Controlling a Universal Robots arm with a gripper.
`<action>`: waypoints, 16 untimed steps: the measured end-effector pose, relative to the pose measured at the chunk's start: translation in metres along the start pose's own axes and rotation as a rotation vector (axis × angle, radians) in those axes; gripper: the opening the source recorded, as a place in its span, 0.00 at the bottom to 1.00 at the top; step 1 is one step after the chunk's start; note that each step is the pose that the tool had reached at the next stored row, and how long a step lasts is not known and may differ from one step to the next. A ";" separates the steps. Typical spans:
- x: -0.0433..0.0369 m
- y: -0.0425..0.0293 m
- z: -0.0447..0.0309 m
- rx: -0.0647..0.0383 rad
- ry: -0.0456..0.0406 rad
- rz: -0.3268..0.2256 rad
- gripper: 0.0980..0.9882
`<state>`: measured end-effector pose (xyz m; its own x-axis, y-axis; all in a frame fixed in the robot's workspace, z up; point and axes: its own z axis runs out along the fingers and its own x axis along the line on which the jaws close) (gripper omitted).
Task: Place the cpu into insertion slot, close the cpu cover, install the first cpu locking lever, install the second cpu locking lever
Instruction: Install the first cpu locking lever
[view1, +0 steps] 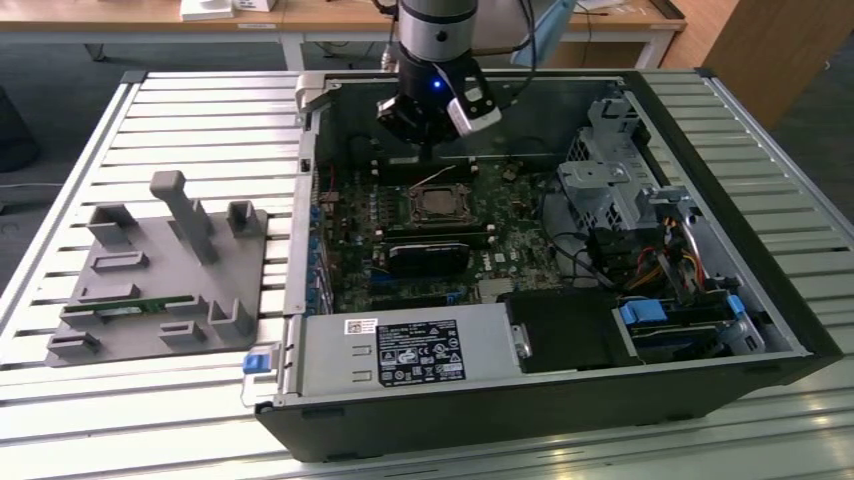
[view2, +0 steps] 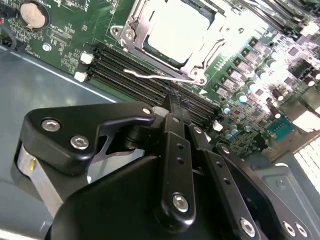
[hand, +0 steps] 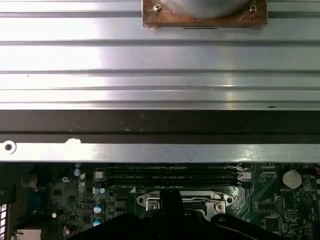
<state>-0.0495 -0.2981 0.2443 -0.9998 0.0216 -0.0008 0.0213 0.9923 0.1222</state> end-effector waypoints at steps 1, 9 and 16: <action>-0.0011 -0.0002 0.0018 0.000 -0.0001 0.000 0.01; -0.0110 -0.0009 0.0112 0.000 0.0001 0.000 0.01; -0.0143 -0.0005 0.0156 0.000 0.0030 -0.024 0.01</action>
<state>-0.0351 -0.2970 0.2288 -1.0000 -0.0029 -0.0008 -0.0030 0.9925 0.1219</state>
